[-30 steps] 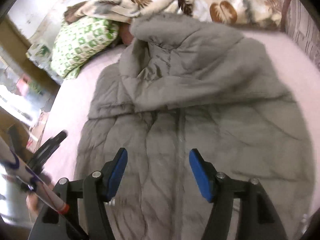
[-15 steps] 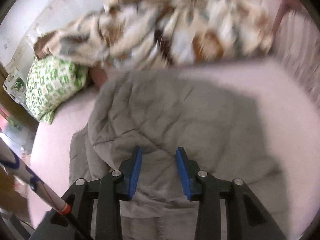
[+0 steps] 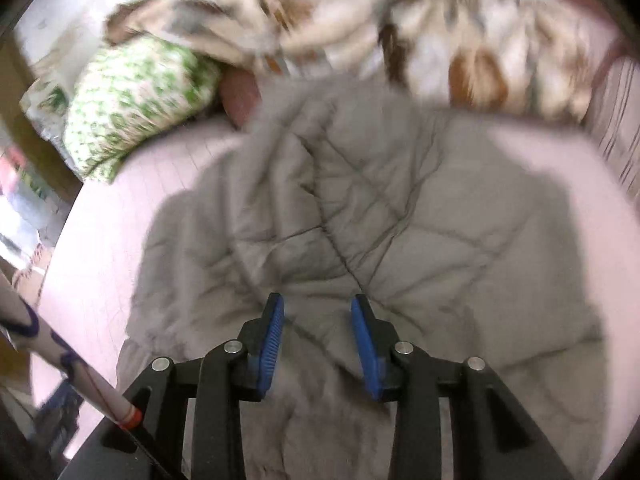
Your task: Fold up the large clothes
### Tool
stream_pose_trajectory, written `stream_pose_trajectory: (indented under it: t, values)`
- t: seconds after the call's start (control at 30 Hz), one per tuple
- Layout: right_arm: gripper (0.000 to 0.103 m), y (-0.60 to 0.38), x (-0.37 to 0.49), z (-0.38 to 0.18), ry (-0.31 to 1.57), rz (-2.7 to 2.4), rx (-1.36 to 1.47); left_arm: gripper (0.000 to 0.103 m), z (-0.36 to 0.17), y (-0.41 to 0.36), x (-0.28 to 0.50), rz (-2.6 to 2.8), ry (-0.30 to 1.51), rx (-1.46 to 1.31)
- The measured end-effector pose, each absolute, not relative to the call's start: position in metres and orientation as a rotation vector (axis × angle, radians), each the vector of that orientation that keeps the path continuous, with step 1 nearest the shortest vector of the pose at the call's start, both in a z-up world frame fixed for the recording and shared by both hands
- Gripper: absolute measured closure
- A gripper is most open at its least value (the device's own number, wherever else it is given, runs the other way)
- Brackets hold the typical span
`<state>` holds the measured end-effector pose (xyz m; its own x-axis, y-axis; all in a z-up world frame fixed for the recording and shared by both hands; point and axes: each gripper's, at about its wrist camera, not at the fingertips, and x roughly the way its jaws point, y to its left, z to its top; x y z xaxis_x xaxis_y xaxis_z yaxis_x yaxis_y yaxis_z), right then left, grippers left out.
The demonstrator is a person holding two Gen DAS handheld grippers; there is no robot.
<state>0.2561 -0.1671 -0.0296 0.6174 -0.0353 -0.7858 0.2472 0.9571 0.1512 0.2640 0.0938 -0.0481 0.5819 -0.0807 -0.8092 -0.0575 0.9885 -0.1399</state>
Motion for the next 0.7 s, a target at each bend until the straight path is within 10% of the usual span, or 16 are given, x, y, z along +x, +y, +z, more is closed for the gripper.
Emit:
stream_pose_trajectory:
  t: [0.7]
  values:
    - [0.029, -0.262, 0.108, -0.025, 0.929, -0.328, 0.268, 0.037, -0.052, 0.111, 0.236, -0.057, 0.997, -0.193]
